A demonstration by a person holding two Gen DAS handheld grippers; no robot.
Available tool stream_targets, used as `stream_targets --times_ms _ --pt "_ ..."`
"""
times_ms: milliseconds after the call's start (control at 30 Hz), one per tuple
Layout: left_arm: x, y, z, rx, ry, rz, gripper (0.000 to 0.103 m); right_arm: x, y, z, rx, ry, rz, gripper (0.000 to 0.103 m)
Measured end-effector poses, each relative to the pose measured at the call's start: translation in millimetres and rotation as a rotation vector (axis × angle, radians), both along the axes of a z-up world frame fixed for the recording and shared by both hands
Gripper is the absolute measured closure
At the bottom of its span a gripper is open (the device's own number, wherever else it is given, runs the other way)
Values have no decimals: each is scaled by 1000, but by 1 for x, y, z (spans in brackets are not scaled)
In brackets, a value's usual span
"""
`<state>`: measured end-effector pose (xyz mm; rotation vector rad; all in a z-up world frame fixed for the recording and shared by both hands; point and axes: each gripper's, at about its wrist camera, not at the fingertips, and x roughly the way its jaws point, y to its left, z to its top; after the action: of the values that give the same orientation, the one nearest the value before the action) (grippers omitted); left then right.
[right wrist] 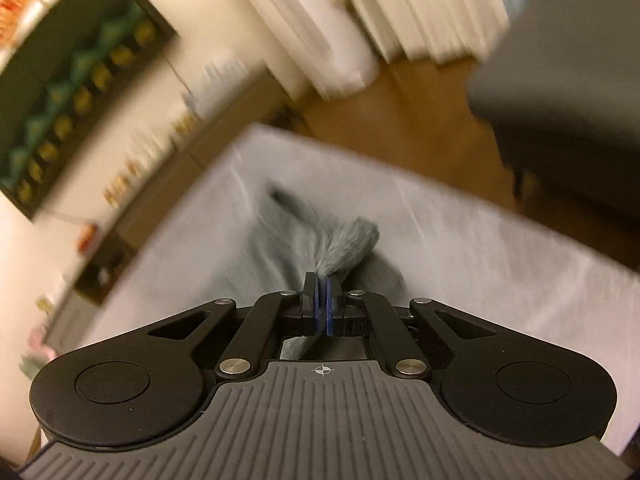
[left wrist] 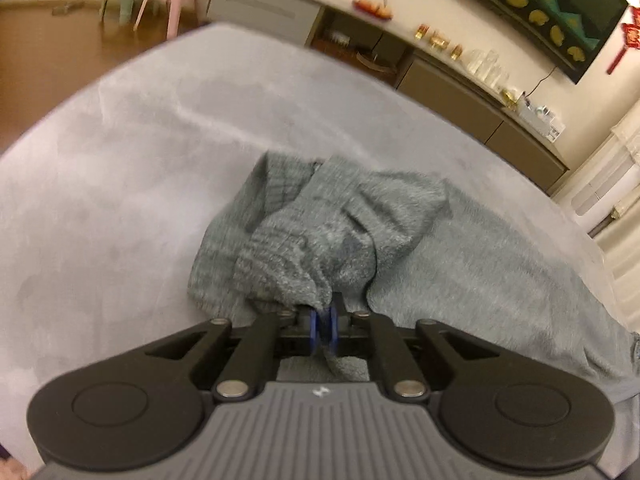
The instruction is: Fold clothes
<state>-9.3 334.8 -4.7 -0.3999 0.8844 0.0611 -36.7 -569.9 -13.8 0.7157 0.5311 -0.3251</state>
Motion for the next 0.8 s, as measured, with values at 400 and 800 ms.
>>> stream_targets --times_ms 400,800 --pt "-32 26 30 -102 -223 98 35 -23 5 17 -196 105 -207 51" --pt "122 -28 12 197 40 -147 50 42 167 44 -436 48 299 39"
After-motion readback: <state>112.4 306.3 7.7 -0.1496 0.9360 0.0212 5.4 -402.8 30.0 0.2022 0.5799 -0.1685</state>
